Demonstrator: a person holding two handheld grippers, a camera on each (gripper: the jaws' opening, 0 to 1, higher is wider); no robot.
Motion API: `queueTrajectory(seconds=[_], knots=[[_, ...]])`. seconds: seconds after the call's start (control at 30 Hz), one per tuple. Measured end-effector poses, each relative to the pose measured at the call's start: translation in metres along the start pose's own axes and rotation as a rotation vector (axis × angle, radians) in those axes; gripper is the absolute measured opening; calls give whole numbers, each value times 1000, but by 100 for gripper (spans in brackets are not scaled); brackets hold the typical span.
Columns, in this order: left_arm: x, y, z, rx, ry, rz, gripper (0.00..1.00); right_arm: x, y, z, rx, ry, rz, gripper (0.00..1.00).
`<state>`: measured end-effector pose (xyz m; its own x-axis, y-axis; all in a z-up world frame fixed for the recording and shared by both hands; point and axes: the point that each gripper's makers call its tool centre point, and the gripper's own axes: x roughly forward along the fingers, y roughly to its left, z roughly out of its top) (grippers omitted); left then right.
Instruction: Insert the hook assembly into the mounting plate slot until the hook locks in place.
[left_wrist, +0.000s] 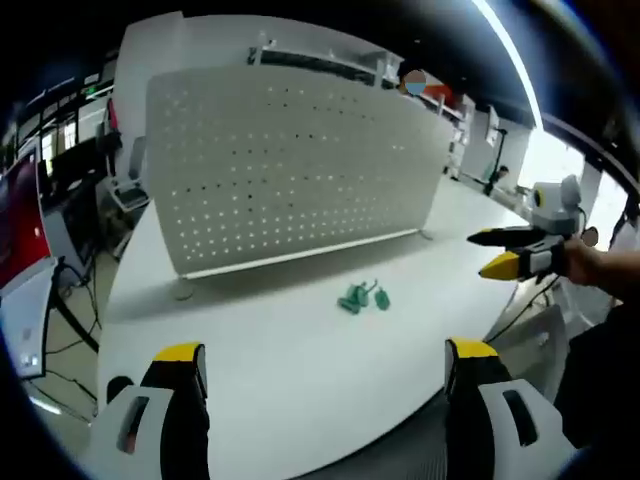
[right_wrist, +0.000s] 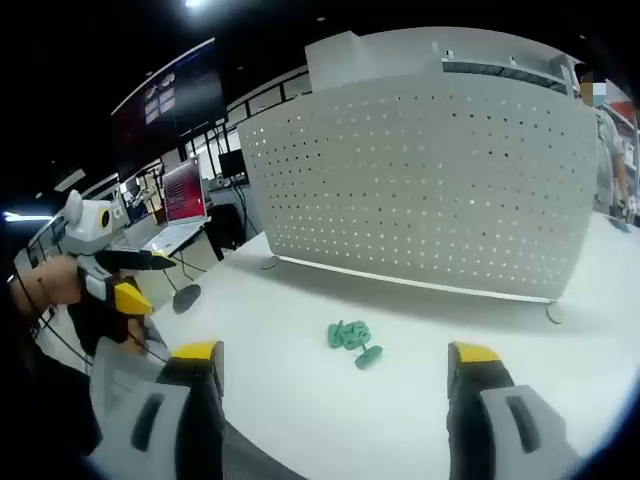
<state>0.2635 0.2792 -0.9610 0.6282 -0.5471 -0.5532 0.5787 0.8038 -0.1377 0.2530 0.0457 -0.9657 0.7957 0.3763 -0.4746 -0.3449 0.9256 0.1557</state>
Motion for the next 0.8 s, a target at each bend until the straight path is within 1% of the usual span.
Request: queueTrajectory(seconds=[0.1, 0.17, 0.3, 0.4, 0.47, 0.8], knots=[[0, -1, 1, -15, -12, -2, 100, -1, 0, -3, -7, 7, 1, 89], [1, -2, -1, -15, -2, -5, 100, -2, -2, -5, -2, 13, -2, 89], [1, -2, 0, -6, 2, -9, 100, -4, -5, 0, 7, -7, -13, 89], [2, -3, 3, -1, -2, -10, 100, -5, -5, 0, 7, -11, -17, 89], [1, -3, 4, -1, -8, -10, 100, -5, -4, -1, 8, -7, -16, 89], [-3, -1, 0, -3, 1, -5, 100, -4, 2, -5, 7, 5, -8, 89]])
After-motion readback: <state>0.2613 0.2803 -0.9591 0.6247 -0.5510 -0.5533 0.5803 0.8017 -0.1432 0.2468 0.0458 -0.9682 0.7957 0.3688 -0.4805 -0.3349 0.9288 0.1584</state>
